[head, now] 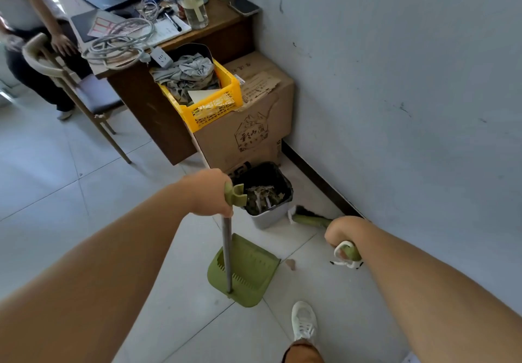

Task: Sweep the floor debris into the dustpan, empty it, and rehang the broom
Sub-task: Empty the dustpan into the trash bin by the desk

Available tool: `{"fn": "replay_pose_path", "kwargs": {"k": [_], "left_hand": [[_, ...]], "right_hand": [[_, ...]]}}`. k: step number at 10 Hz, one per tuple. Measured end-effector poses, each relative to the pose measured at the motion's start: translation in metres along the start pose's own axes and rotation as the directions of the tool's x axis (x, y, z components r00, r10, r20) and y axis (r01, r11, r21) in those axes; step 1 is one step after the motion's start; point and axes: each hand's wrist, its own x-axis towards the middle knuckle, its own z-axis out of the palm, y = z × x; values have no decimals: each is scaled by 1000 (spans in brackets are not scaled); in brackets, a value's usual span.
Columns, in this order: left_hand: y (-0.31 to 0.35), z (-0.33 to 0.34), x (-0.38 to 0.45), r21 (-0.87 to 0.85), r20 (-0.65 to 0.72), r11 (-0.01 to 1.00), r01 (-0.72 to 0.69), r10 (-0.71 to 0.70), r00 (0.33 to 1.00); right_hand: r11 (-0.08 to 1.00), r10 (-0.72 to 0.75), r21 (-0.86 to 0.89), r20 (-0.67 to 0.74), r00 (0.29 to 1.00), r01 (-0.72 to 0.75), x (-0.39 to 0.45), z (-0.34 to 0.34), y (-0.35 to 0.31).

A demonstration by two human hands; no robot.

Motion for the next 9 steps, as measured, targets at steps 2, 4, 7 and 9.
{"fn": "replay_pose_path", "kwargs": {"k": [2,4,7,9], "left_hand": [[2,29,-38,72,-22,994,-87,88,996],[9,52,-62,121,-18,983,-135,138,990],[30,71,-58,161,17,978,-135,134,991],[45,82,-39,136,70,984,-116,107,992]], "right_hand": [[990,136,27,66,989,-138,-48,43,17],[923,169,352,-1,986,-158,-70,59,43],[844,210,517,-70,975,-145,-47,63,63],[799,222,576,-14,975,-173,-9,62,64]]}}
